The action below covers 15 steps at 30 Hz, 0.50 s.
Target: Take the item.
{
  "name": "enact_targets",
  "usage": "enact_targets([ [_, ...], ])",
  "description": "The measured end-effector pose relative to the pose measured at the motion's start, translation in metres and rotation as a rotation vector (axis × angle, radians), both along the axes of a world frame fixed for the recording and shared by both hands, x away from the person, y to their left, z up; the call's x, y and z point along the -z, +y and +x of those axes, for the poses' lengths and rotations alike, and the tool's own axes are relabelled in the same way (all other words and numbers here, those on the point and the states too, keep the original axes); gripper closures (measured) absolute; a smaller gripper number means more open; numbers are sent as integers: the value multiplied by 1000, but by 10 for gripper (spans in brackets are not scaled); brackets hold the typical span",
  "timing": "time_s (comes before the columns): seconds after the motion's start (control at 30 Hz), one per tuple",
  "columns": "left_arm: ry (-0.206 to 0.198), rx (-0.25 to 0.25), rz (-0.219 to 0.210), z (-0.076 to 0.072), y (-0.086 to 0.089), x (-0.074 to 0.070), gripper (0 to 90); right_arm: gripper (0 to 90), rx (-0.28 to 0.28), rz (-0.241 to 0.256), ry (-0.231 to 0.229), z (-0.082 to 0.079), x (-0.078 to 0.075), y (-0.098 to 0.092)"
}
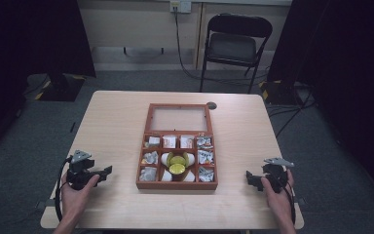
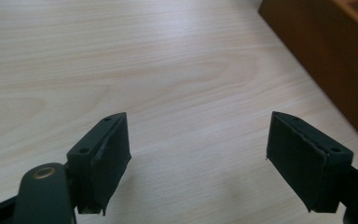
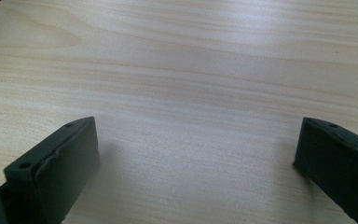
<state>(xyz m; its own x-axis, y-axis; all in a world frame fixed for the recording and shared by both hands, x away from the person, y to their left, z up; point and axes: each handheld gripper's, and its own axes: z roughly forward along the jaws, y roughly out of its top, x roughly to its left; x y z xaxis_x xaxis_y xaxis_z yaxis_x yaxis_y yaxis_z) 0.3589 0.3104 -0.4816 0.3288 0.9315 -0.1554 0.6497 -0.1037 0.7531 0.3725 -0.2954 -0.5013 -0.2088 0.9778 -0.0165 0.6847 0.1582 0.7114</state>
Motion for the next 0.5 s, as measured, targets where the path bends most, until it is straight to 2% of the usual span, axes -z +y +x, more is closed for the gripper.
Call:
enact_targets([
  [0.03,0,0,0,0,0,0,220,0,0,0,0,0,0,0],
  [0.07,1,0,-18,0,0,0,220,0,0,0,0,0,0,0],
  [0.37,-28,29,-31,1,-10,-7,224,0,0,0,0,0,0,0],
  [0.5,-10,43,-34,4,-14,-8,224,0,0,0,0,0,0,0],
])
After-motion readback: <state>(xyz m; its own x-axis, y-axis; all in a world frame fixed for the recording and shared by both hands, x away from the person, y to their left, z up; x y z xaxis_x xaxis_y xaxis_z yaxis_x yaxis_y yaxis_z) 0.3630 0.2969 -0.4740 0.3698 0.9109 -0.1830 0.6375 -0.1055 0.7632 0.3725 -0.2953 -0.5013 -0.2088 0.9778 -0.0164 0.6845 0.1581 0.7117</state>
